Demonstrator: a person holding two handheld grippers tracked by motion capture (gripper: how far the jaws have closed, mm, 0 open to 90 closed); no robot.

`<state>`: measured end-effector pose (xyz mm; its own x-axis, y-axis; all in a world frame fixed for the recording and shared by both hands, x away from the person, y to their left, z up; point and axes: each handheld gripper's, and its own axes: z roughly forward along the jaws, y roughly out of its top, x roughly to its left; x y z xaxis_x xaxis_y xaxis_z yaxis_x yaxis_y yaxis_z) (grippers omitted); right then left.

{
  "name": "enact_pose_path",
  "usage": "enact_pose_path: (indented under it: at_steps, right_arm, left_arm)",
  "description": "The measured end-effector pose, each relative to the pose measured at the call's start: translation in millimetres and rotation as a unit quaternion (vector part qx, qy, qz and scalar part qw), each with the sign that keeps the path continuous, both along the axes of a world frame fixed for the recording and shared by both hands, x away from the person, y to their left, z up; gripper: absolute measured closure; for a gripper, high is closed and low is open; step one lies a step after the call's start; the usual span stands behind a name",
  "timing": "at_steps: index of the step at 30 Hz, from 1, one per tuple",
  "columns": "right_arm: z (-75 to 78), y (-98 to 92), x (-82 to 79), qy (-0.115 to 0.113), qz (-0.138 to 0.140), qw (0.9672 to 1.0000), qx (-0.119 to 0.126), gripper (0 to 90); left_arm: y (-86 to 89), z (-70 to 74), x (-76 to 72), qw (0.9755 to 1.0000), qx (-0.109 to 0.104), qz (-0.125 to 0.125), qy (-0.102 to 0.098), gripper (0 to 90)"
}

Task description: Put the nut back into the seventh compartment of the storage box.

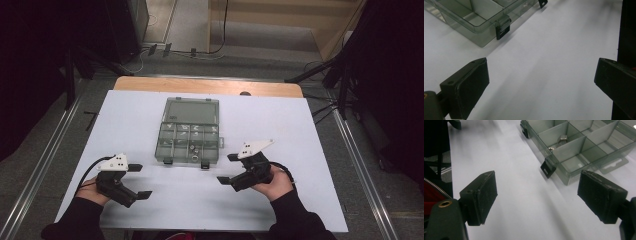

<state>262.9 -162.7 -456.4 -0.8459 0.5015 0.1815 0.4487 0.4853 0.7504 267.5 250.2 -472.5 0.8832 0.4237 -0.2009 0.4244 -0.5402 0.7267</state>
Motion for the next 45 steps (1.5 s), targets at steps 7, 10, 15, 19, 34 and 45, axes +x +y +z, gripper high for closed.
enact_pose_path:
  at_steps: [7, 10, 15, 19, 34, 45]
  right_arm:
    - [-3.7, -14.0, -15.1, -0.026, 0.003, 0.9996, 0.009, 15.7]
    - [-6.5, -22.6, -20.0, -0.023, 0.002, 0.9997, 0.006, 15.8]
    - [-11.8, -36.4, -27.2, -0.022, -0.006, 0.9997, 0.006, 15.8]
    - [-14.9, -48.3, -32.7, -0.022, -0.016, 0.9996, -0.001, 15.8]
    - [-18.9, -70.6, -36.4, -0.019, -0.054, 0.9984, 0.003, 15.8]
    - [-21.1, -70.1, -35.2, -0.012, -0.049, 0.9987, -0.006, 15.7]
  left_arm:
    - [0.7, 0.3, 0.2, 1.0, 0.002, 0.0, -0.001, 0.0]
    - [0.5, 0.2, 0.4, 1.0, 0.002, 0.0, 0.0, 0.0]
    - [0.5, 0.0, 0.7, 1.0, 0.001, 0.004, 0.001, 0.0]
    - [1.2, -0.3, 1.3, 1.0, 0.0, 0.006, 0.0, 0.0]
    - [1.8, 0.0, 1.0, 1.0, 0.001, 0.005, -0.001, 0.0]
    - [2.0, 0.0, 1.1, 1.0, 0.001, 0.005, -0.001, 0.0]
